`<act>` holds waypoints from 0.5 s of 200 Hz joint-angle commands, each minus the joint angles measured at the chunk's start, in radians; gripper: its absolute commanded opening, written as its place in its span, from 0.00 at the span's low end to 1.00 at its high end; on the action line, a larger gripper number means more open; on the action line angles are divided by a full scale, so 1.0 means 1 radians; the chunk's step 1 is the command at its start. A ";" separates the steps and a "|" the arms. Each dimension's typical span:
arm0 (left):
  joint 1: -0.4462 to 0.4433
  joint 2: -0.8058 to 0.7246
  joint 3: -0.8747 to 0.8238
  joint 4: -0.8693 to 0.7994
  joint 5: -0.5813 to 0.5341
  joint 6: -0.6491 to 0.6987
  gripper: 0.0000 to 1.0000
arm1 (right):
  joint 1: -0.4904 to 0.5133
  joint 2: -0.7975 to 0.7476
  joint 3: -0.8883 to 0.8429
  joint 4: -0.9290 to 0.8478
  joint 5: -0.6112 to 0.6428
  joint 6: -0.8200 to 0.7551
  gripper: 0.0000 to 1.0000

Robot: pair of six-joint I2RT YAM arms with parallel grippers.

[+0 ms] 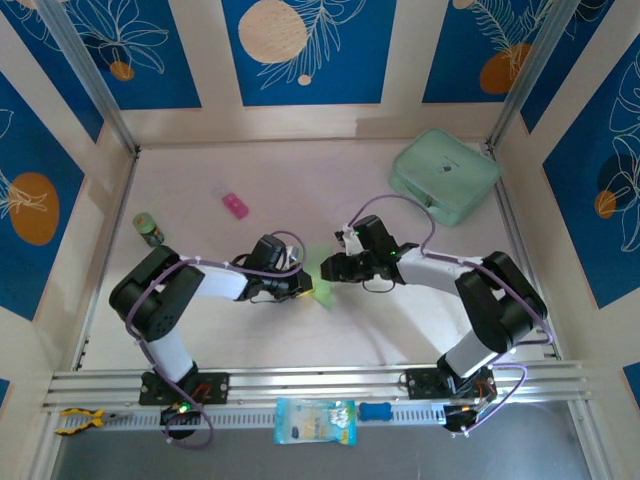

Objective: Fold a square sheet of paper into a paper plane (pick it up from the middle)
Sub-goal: Third fold the triangle at the center of the table.

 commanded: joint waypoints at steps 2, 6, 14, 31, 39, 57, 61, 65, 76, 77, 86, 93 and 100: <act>0.004 0.041 0.000 -0.066 -0.035 0.026 0.00 | 0.011 -0.014 -0.019 -0.038 -0.120 0.042 0.34; 0.004 0.042 0.000 -0.066 -0.035 0.025 0.00 | 0.017 -0.011 -0.020 -0.035 -0.134 0.048 0.31; 0.004 0.043 0.001 -0.065 -0.034 0.026 0.00 | 0.032 -0.008 -0.019 -0.036 -0.148 0.056 0.26; 0.004 0.044 0.001 -0.063 -0.032 0.026 0.00 | 0.062 0.005 -0.005 -0.074 -0.122 0.071 0.16; 0.005 0.043 0.001 -0.063 -0.033 0.026 0.00 | 0.072 0.014 0.002 -0.085 -0.113 0.073 0.13; 0.004 0.044 0.002 -0.063 -0.031 0.026 0.00 | 0.092 0.036 0.010 -0.089 -0.101 0.081 0.09; 0.005 0.046 0.002 -0.063 -0.030 0.026 0.00 | 0.096 0.041 0.014 -0.091 -0.103 0.079 0.09; 0.004 0.045 0.003 -0.064 -0.029 0.026 0.00 | 0.101 0.046 0.018 -0.094 -0.102 0.077 0.09; 0.004 0.046 0.004 -0.064 -0.029 0.028 0.00 | 0.113 0.062 0.037 -0.117 -0.090 0.072 0.07; 0.004 0.046 0.004 -0.064 -0.030 0.027 0.00 | 0.115 0.064 0.039 -0.120 -0.089 0.070 0.07; 0.005 0.046 0.004 -0.064 -0.029 0.027 0.00 | 0.124 0.079 0.058 -0.142 -0.075 0.065 0.07; 0.004 0.046 0.004 -0.064 -0.029 0.027 0.00 | 0.130 0.090 0.070 -0.157 -0.060 0.063 0.07; 0.005 0.045 0.005 -0.064 -0.029 0.027 0.00 | 0.133 0.098 0.077 -0.161 -0.052 0.061 0.07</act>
